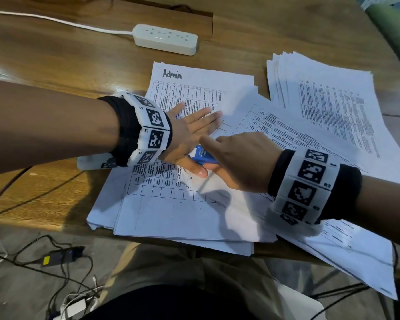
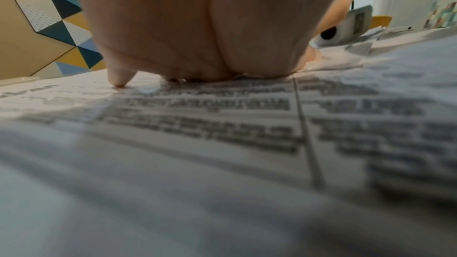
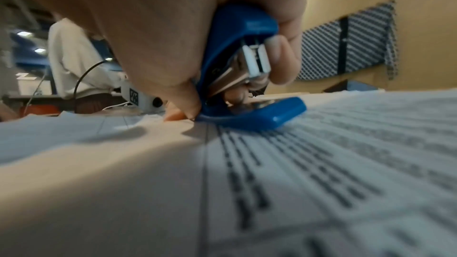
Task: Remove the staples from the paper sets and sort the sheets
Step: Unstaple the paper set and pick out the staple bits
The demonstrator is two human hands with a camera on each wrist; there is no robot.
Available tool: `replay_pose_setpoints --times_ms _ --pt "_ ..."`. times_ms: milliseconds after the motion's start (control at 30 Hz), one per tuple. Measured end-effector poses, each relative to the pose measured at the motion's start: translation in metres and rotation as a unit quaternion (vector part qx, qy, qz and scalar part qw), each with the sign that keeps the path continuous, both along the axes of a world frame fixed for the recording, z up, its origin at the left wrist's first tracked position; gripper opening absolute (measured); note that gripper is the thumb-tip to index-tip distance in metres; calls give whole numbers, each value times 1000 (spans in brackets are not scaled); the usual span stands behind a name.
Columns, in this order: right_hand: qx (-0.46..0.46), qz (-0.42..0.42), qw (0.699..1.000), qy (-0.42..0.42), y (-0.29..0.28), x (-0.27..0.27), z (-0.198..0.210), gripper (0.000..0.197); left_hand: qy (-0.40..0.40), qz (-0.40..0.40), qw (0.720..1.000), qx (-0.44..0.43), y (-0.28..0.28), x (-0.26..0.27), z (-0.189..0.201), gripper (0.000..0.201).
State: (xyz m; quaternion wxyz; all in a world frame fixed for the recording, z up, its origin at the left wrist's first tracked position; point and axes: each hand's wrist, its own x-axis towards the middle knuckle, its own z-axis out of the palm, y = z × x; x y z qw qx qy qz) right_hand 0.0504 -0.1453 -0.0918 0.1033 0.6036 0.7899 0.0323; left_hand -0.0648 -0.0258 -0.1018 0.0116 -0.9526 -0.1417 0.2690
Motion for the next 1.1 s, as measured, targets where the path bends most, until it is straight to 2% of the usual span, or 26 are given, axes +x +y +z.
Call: replay_pose_setpoints --times_ms 233,333,400,533,667,800,1000,1100 --pt "-47 -61 990 121 1 4 1 33 -13 -2 1000 -7 2 -1 -2 113" --pt "-94 -94 968 212 5 9 4 20 -18 3 1000 -12 2 -1 -2 113" --pt "-125 -112 956 241 6 17 5 31 -20 5 1000 -15 2 -2 -3 113" --pt "-129 -111 964 205 1 32 14 27 -20 2 1000 -9 1 -1 -3 112" --pt "-38 -132 980 141 1 50 23 28 -19 -6 1000 10 0 -1 -2 119" --pt "8 -187 976 110 14 75 22 29 -27 -11 1000 5 0 -1 -2 118" --pt "-19 -259 965 40 23 92 11 46 -15 33 999 6 -11 -7 11 117" --pt "9 -243 970 -24 19 84 16 51 -43 41 998 22 -15 -10 11 121"
